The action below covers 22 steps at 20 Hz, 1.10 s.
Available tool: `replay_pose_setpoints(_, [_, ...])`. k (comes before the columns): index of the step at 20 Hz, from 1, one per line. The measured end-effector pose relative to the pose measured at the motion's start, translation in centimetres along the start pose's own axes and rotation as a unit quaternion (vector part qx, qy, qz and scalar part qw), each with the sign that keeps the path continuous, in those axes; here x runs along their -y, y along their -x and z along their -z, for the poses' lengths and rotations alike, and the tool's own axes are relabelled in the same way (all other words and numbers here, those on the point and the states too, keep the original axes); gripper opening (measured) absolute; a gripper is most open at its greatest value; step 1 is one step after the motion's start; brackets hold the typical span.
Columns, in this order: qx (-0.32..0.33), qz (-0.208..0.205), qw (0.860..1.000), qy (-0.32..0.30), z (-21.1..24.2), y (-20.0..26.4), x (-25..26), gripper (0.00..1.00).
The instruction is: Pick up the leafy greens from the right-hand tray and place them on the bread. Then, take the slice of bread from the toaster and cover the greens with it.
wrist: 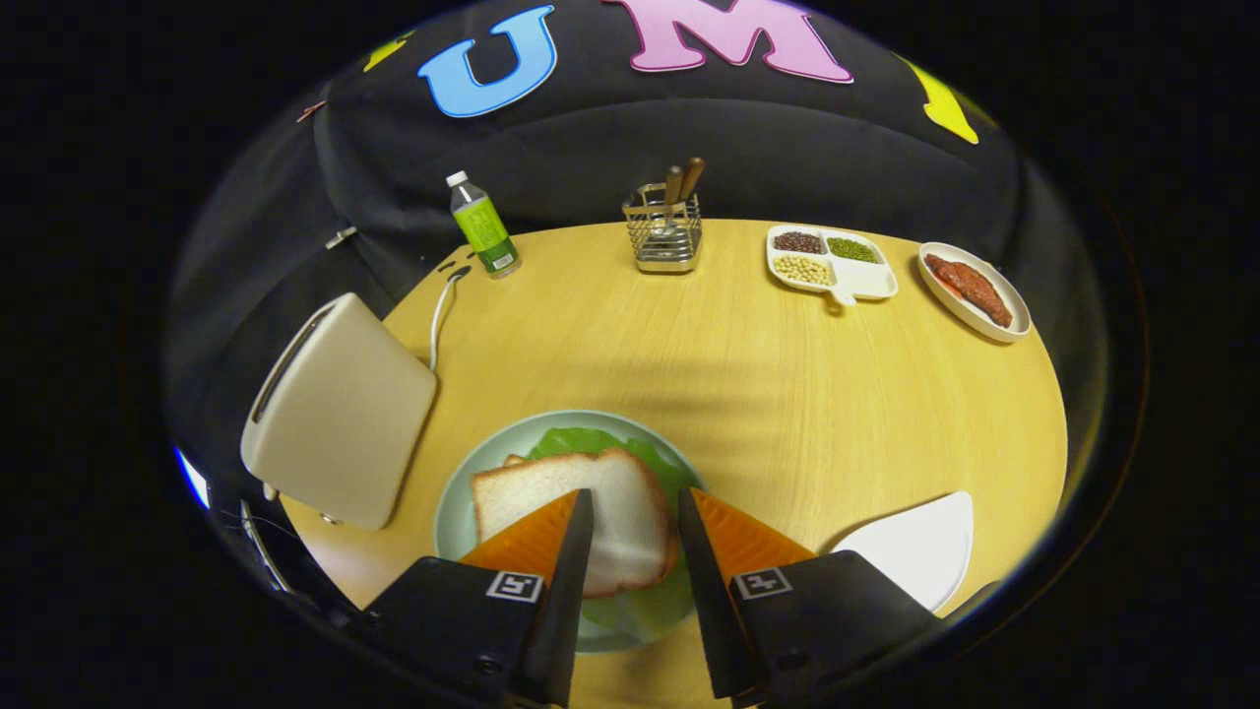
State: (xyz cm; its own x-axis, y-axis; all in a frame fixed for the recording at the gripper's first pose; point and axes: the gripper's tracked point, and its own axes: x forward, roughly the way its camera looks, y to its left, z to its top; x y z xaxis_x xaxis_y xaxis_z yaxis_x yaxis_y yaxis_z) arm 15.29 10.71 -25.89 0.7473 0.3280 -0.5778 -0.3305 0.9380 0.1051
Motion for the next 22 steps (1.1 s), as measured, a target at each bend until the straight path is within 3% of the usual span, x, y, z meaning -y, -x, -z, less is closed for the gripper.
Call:
replay_pose_setpoints(1, [0.005,0.005,1.0,0.003,-0.1,0.4,0.5,0.55])
replay_pose_setpoints(3, [0.015,0.007,1.0,0.002,-0.4,1.0,1.0,0.69])
replay_pose_setpoints(6, [0.041,0.016,0.999,-0.002,-1.8,3.0,2.2,0.98])
replay_pose_setpoints(14, [0.184,0.047,0.981,0.039,-9.8,13.3,4.4,0.99])
replay_pose_setpoints(22, [0.337,0.114,0.932,0.071,-16.7,27.6,4.7,0.98])
